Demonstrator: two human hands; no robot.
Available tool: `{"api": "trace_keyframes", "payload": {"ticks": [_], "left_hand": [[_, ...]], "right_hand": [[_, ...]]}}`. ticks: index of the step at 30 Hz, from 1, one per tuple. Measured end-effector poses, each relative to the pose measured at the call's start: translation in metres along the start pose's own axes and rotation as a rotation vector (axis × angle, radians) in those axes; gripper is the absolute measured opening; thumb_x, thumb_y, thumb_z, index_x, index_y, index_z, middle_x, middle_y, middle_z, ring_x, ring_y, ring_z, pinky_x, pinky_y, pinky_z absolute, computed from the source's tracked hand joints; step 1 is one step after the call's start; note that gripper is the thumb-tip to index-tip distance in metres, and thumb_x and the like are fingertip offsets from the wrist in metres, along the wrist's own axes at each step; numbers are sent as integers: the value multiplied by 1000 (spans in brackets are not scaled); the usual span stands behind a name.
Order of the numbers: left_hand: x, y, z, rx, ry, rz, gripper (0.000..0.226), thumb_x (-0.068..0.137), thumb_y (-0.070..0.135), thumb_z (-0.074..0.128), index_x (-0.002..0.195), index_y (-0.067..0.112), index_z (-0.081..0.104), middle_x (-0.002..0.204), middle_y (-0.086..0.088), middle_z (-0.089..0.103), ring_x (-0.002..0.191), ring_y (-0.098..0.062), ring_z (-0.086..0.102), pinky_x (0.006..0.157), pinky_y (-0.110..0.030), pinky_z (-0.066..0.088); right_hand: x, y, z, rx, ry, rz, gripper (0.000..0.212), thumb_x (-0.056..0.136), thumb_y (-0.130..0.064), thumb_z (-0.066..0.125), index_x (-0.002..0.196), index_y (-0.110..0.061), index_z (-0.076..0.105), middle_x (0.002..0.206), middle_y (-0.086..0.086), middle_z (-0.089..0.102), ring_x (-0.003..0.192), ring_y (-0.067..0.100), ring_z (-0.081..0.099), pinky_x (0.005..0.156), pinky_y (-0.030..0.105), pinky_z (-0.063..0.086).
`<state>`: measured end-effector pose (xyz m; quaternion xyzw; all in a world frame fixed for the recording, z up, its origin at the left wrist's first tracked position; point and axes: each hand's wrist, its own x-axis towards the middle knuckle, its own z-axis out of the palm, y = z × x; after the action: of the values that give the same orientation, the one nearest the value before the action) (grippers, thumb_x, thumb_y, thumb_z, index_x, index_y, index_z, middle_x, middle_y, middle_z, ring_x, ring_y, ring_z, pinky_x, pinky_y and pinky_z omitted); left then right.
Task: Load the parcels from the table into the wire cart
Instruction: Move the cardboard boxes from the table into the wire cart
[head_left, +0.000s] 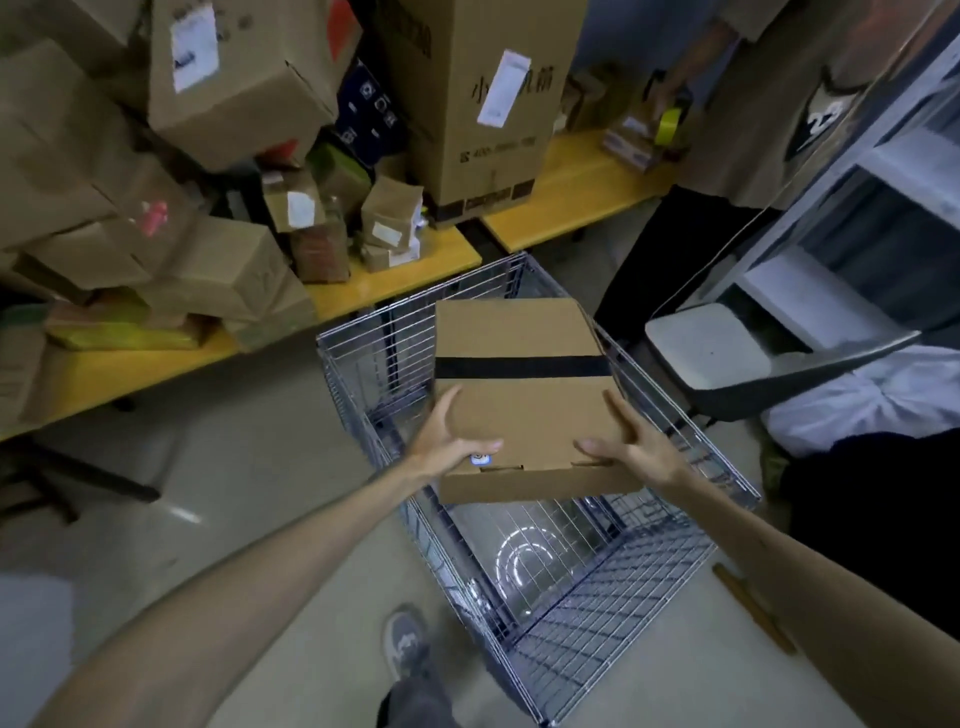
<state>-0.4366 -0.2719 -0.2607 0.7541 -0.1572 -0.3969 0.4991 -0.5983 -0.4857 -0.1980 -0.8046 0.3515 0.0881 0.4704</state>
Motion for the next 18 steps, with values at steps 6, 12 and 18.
{"api": "trace_keyframes", "payload": {"ticks": [6,12,18], "left_hand": [[37,-39,6,-64,25,-189,127,52,49,92,155,36,18,162,0,22,147,-28,25,118,-55,27],[98,-95,34,-192,151,-367,142,24,57,96,149,43,29,155,0,34,139,-24,39,113,-47,38],[151,-152,67,-246,272,-443,128,34,42,93,147,40,32,143,5,46,130,-19,47,111,-40,41]], "right_hand": [[80,35,14,-54,-157,47,123,50,-82,76,152,-48,16,160,-13,24,143,18,31,119,56,19],[167,79,31,-80,-281,43,110,66,-54,79,155,-38,17,151,-4,38,128,18,44,114,43,28],[259,156,63,-69,-392,4,110,64,-58,80,153,-44,18,153,-5,38,134,20,43,115,43,32]]}}
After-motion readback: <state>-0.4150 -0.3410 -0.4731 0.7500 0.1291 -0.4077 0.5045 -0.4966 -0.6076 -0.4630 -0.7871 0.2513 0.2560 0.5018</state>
